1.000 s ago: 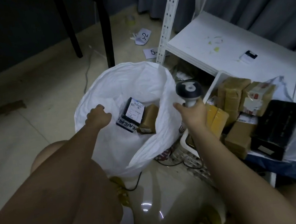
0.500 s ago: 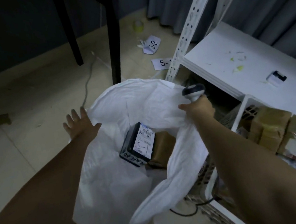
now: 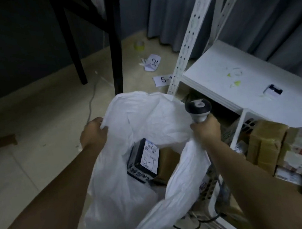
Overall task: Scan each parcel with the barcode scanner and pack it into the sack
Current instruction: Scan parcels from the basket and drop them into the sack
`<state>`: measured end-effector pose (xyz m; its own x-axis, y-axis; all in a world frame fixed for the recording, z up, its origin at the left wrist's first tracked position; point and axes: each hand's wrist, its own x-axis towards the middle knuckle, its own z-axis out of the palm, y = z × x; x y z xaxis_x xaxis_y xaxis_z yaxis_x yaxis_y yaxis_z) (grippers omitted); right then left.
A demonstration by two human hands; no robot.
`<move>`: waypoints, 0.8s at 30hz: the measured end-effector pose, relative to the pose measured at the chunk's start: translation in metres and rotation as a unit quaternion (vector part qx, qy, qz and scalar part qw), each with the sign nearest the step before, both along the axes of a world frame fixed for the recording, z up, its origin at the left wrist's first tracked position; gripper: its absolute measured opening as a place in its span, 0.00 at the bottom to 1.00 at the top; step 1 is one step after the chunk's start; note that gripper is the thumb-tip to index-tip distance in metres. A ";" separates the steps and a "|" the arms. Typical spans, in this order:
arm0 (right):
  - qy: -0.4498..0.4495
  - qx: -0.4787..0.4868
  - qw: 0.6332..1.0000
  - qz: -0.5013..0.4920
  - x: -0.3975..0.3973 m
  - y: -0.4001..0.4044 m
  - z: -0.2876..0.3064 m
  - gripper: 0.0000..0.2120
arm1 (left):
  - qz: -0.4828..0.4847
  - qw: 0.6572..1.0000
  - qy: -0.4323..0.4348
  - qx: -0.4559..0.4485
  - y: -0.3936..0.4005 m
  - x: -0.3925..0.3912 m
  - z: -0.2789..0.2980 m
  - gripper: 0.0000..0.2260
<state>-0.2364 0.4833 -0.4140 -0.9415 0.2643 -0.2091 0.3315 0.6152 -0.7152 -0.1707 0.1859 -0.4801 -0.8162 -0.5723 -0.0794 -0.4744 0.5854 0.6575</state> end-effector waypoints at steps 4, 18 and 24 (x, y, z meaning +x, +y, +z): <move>0.118 -0.081 0.989 -0.025 0.007 0.000 0.087 0.12 | -0.036 0.987 0.154 0.022 0.024 -0.004 0.113 0.07; 0.220 -0.125 0.966 -0.046 0.079 0.045 0.170 0.11 | -0.005 0.949 0.310 -0.063 0.033 0.037 0.248 0.09; 0.155 -0.097 0.983 -0.012 0.106 0.053 0.134 0.11 | -0.009 0.991 0.131 -0.041 0.032 0.066 0.199 0.09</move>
<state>-0.1300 0.5362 -0.2805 -0.9618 0.2710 0.0376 0.0925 0.4512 -0.8876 -0.1047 0.2180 -0.2812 -0.8128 -0.5534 0.1818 -0.2834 0.6483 0.7066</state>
